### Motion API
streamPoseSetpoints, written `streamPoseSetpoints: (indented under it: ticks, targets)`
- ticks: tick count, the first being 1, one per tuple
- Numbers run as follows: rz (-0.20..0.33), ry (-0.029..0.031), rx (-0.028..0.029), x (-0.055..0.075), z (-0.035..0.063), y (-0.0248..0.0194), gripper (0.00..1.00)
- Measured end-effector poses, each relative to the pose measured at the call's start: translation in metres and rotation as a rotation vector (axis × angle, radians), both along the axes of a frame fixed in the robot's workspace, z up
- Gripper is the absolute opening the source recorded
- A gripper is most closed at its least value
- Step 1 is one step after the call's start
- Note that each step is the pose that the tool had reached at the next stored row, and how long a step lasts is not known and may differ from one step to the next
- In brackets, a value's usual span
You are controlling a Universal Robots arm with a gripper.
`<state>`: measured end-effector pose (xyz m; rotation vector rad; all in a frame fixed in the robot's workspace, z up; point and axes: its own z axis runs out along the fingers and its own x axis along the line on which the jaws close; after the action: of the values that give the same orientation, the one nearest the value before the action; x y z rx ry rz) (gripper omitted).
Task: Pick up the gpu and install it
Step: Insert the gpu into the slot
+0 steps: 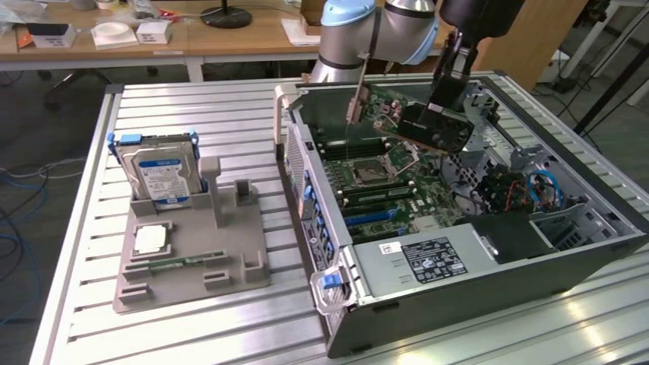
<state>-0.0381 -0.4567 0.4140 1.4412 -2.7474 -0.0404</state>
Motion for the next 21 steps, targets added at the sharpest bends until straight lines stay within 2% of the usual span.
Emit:
streamPoseSetpoints:
  ticks: [21]
  targets:
    - [0.274, 0.0001, -0.0001, 0.0008, -0.0002, 0.0000, 0.26]
